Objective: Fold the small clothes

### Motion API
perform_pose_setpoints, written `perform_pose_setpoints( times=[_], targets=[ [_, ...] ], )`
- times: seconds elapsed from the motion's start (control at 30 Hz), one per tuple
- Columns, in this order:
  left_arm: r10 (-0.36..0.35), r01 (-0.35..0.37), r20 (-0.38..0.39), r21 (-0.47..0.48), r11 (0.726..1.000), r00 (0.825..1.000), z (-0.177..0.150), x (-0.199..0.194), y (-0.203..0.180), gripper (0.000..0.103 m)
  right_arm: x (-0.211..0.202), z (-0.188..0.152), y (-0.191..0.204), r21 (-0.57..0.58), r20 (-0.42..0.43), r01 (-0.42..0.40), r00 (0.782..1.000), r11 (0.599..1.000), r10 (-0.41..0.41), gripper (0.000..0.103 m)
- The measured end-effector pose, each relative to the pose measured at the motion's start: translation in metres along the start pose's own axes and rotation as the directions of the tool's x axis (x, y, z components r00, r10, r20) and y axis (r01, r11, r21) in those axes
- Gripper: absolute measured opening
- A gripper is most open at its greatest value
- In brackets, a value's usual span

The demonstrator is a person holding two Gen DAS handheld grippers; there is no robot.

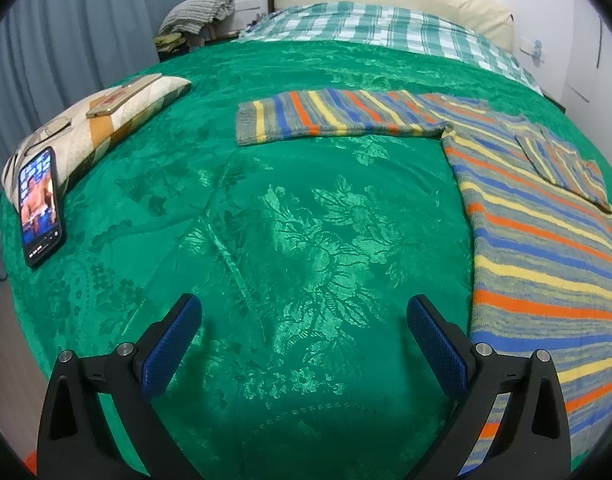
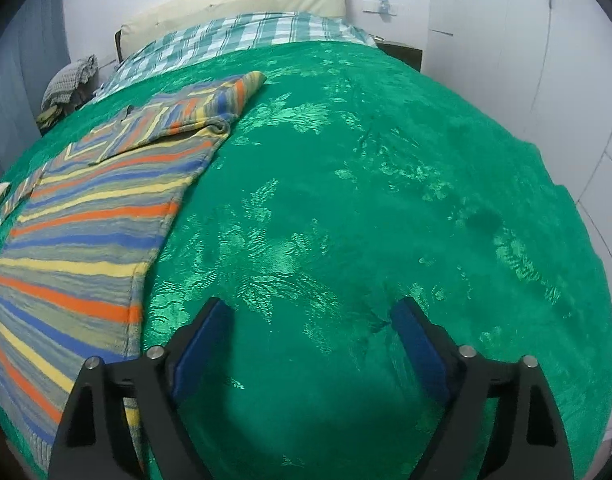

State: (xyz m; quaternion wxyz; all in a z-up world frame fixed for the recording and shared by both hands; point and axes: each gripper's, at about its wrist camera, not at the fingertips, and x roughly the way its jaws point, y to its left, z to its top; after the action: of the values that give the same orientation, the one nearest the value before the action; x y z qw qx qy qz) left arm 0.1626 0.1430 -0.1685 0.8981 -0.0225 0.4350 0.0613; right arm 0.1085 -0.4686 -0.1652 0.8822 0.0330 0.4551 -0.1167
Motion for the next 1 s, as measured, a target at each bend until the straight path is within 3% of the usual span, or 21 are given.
perform_pose_setpoints(
  times=[0.4, 1.0],
  targets=[
    [-0.010, 0.010, -0.008, 0.023, 1.000, 1.000, 0.001, 0.002, -0.005, 0.102, 0.006, -0.004, 0.002, -0.006, 0.012, -0.022, 1.000, 1.000, 0.022, 0.098],
    [-0.017, 0.017, -0.014, 0.054, 0.998, 1.000, 0.000, 0.005, -0.012, 0.102, 0.007, -0.007, 0.003, -0.007, 0.016, -0.027, 1.000, 1.000, 0.027, 0.101]
  ],
)
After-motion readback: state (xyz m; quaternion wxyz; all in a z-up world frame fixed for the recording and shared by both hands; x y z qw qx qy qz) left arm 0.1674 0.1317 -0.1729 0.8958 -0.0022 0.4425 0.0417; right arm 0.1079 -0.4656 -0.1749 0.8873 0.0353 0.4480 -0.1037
